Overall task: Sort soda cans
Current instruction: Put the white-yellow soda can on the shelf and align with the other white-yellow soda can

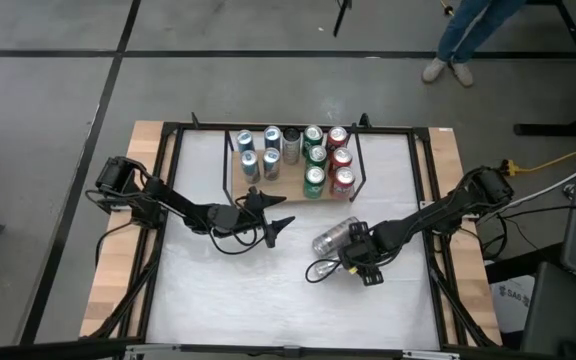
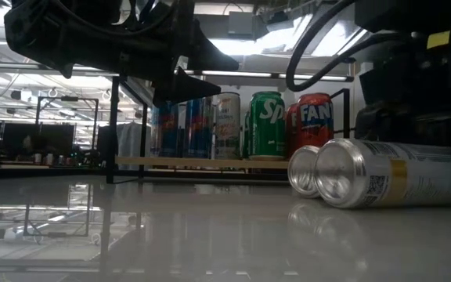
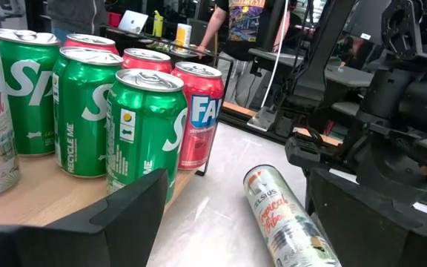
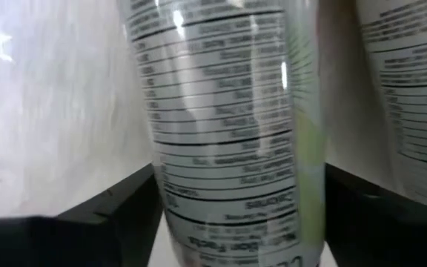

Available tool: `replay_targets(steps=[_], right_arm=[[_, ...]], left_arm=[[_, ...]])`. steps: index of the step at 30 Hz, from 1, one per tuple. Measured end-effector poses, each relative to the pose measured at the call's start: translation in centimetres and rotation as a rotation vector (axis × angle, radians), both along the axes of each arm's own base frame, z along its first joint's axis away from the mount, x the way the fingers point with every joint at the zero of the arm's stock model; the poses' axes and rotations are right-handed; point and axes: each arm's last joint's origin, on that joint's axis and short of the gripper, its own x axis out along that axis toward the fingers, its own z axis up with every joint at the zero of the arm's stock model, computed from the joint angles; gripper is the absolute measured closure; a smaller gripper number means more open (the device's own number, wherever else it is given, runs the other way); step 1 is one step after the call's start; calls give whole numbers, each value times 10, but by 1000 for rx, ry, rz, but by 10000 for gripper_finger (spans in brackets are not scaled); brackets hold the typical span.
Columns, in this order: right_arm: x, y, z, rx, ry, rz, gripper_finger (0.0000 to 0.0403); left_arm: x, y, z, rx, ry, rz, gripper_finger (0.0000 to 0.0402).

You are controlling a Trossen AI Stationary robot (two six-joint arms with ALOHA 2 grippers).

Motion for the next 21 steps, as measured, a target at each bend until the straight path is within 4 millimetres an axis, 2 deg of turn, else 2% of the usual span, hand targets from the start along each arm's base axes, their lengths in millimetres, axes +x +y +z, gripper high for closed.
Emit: replay_targets(steps=[4,7,21], right_arm=[[0,0,0,-1,-1,-1,142],[0,0,0,0,-2,-1,155],[-1,4,2,128,62,-43,140]], left_arm=[[0,0,0,0,1,0,78],[0,0,0,0,1,0,78],[0,0,0,0,1,0,78]])
